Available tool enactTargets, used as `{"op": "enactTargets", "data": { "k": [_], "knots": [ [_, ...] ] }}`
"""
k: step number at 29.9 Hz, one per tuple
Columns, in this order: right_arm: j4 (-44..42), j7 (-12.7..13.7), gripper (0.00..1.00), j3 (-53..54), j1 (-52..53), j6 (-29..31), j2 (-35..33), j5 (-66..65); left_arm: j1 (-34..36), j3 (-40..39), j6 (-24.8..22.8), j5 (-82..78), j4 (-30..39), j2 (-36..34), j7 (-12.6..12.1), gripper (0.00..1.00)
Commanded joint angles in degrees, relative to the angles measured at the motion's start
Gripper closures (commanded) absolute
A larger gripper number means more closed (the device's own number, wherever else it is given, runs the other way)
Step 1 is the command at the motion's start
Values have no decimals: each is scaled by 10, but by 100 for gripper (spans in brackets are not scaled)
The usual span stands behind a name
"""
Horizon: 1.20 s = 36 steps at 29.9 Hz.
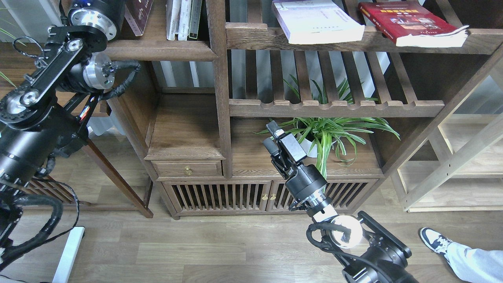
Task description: Organize books on shelf
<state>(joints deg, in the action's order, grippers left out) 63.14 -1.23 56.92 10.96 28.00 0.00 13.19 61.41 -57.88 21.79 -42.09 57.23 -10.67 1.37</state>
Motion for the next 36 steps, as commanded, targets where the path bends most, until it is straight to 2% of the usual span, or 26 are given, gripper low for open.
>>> {"op": "enactTargets", "data": {
  "k": [1, 7, 10, 15, 30, 36],
  "knots": [
    [3, 0, 2, -1, 4, 0, 0, 0, 23, 7, -19, 1, -34, 0, 2, 99],
    [7, 1, 2, -2, 6, 0, 0, 0, 65, 35, -30, 22, -100, 14, 23, 98],
    [8, 1, 2, -2, 6, 0, 0, 0, 78, 72, -46, 29, -120, 14, 24, 98],
    [8, 1, 2, -2, 6, 0, 0, 0, 95, 89, -51, 36, -153, 17, 28, 98],
    [8, 1, 2, -2, 5, 0, 0, 0, 100, 116, -51, 36, -166, 19, 28, 98],
    [8, 0, 2, -1, 4, 0, 0, 0, 105, 123, -51, 36, -193, 39, 38, 98]
  ]
}}
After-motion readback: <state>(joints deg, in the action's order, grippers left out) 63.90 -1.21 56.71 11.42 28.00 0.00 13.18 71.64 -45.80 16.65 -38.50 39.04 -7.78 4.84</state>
